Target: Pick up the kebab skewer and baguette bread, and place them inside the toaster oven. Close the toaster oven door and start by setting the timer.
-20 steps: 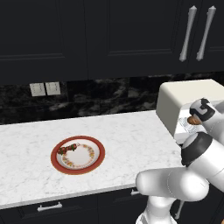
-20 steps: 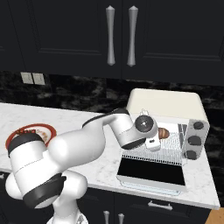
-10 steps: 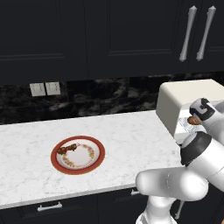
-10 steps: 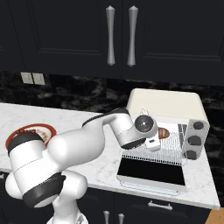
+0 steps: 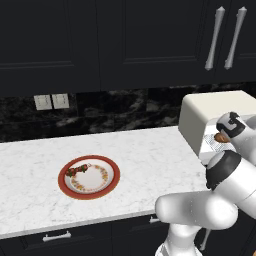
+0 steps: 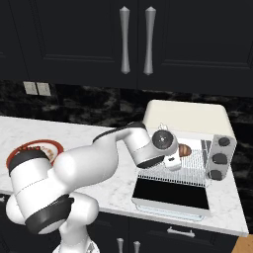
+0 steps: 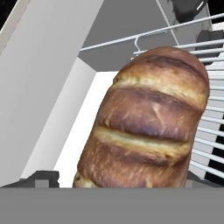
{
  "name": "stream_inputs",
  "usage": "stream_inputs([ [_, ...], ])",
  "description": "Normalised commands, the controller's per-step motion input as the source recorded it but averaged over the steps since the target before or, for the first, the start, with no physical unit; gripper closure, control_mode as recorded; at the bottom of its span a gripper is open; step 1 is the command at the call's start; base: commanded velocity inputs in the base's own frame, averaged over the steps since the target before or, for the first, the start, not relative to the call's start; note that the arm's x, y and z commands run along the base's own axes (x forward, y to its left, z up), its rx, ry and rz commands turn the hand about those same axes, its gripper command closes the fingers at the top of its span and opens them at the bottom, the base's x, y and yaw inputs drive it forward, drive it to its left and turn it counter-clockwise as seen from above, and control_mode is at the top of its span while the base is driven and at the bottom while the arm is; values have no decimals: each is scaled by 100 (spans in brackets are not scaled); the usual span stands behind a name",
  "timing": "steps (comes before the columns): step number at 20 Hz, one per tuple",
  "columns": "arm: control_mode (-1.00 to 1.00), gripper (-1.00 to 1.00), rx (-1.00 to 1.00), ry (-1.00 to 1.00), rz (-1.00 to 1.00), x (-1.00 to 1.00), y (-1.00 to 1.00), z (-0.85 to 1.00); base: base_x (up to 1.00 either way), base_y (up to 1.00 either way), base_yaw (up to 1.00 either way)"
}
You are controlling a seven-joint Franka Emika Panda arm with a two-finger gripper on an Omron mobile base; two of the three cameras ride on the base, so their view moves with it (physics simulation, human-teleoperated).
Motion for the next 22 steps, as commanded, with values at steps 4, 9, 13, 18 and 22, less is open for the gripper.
stream_inputs([
  [4,-100,-100,0,1,0,0,-1,0,0,0,0],
  [9,-100,-100,0,11,0,0,-11,22,0,0,0],
  [13,-100,-100,0,2,0,-4,-16,19,0,0,0],
  [18,-100,-100,0,12,5,0,0,-2,0,0,0],
  [22,-100,-100,0,37,8,0,0,-18,0,0,0],
])
